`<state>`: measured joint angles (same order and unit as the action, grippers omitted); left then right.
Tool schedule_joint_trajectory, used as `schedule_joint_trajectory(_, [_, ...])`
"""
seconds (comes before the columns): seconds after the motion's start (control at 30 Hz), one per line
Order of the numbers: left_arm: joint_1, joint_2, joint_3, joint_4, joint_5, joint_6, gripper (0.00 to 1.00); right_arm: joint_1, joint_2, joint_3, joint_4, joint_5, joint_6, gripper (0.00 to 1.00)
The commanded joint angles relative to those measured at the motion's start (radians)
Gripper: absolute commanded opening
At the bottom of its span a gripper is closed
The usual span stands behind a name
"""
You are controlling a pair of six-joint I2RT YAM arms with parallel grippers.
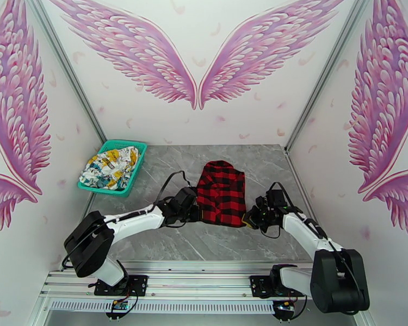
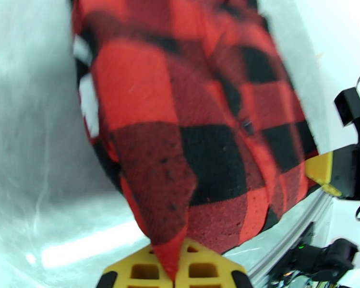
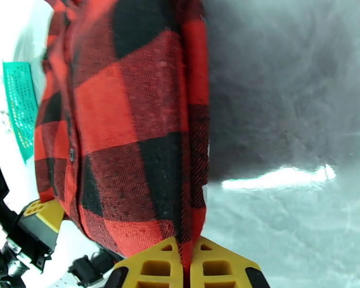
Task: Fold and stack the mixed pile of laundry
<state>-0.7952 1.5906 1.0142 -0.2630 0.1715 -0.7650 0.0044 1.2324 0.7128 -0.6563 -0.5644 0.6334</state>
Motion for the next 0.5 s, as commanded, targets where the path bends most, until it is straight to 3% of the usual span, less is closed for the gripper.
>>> schedule_joint_trajectory(0.0, [0.052, 0.015, 0.123, -0.052, 0.080, 0.032, 0.00, 0.003, 0.009, 0.140, -0.063, 0.040, 0.061, 0.00])
schedule_joint_trajectory(0.27, [0.136, 0.154, 0.411, -0.104, 0.224, 0.035, 0.00, -0.001, 0.164, 0.409, -0.056, 0.054, 0.126, 0.00])
schedule_joint_trajectory(0.47, [0.195, 0.257, 0.552, -0.085, 0.261, 0.021, 0.00, -0.010, 0.312, 0.559, -0.015, 0.035, 0.155, 0.00])
